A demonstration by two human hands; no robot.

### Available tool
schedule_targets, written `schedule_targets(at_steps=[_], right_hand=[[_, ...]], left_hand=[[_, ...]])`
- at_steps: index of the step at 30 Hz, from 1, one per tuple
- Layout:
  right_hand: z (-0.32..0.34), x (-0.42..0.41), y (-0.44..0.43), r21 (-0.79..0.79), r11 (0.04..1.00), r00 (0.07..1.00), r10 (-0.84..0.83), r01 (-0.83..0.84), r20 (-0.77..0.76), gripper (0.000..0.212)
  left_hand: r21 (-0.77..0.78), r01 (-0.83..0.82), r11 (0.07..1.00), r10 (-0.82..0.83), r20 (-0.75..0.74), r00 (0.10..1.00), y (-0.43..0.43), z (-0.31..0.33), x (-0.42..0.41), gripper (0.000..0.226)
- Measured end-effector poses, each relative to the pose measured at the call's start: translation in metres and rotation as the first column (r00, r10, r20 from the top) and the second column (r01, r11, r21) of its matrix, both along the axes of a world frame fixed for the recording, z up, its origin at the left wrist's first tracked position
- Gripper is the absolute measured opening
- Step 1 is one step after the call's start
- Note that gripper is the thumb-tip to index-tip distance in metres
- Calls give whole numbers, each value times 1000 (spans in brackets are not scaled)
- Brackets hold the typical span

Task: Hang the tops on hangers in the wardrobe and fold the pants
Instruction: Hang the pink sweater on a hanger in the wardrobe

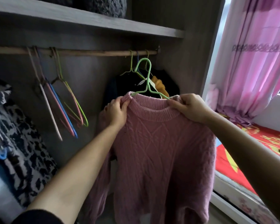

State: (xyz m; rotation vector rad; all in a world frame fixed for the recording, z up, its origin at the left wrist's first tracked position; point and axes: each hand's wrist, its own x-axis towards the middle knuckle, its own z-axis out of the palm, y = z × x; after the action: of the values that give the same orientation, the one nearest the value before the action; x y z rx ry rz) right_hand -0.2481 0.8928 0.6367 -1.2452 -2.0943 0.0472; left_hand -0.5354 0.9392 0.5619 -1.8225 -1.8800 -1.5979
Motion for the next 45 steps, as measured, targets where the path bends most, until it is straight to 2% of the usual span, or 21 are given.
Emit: schedule_targets(at_steps=[1, 3, 6, 8, 10, 13, 17, 20, 23, 25, 28, 31, 35, 38, 41, 43, 45], right_hand=[[5, -8, 7, 16, 1000, 1000, -18, 18, -6, 52], [18, -22, 20, -56, 998, 998, 7, -10, -61, 57], [36, -39, 42, -272, 937, 961, 159, -219, -226, 39], [44, -49, 65, -214, 952, 968, 182, -217, -171, 27], [52, -60, 92, -85, 986, 987, 139, -146, -87, 29], [65, -76, 129, 8, 987, 979, 162, -162, -126, 23], [76, -98, 173, 30, 976, 954, 219, -218, -202, 20], [74, -110, 204, -42, 966, 946, 240, -254, -219, 18], [50, -118, 219, -82, 952, 949, 283, -296, -136, 14], [29, -123, 222, 6, 954, 952, 299, -299, -70, 8], [18, -125, 222, 89, 953, 957, 291, -289, -12, 12], [18, -121, 224, 52, 963, 964, 264, -265, 16, 10], [4, -117, 206, 71, 982, 984, 177, -174, -28, 35], [-16, -107, 178, 190, 981, 996, 43, -26, -84, 41], [-48, -82, 139, 233, 966, 992, -96, 113, -83, 48], [-82, -56, 107, 176, 957, 973, -221, 230, -66, 51], [-120, -22, 70, 101, 935, 939, -343, 341, -1, 55]], left_hand=[[-5, -22, 1000, 22, 15, 1000, 8, 3, -4, 42], [-13, -60, 998, 60, 38, 997, 27, 12, -11, 40], [-37, -113, 993, 115, 62, 991, 57, 22, -20, 34], [-70, -157, 985, 162, 63, 985, 80, 29, -31, 34], [-93, -197, 976, 203, 53, 978, 104, 41, -43, 34], [-94, -257, 962, 263, 56, 963, 140, 64, -59, 36], [-102, -255, 962, 257, 12, 966, 182, 87, -87, 42], [-169, -262, 950, 260, -36, 965, 211, 96, -104, 43], [-274, -221, 936, 211, -64, 975, 223, 71, -107, 43], [-293, -176, 940, 172, -41, 984, 225, 52, -104, 45], [-278, -194, 941, 199, -11, 980, 227, 53, -97, 44], [-221, -181, 958, 183, -12, 983, 213, 56, -90, 41], [-86, -159, 983, 149, -116, 982, 168, 44, -79, 41], [92, -180, 979, 197, -238, 951, 128, 45, -65, 51], [288, -105, 952, 198, -317, 927, 87, 36, -41, 50], [313, -48, 949, 152, -317, 936, 63, 14, -18, 47], [268, 29, 963, 60, -317, 947, 42, -17, 13, 47]])
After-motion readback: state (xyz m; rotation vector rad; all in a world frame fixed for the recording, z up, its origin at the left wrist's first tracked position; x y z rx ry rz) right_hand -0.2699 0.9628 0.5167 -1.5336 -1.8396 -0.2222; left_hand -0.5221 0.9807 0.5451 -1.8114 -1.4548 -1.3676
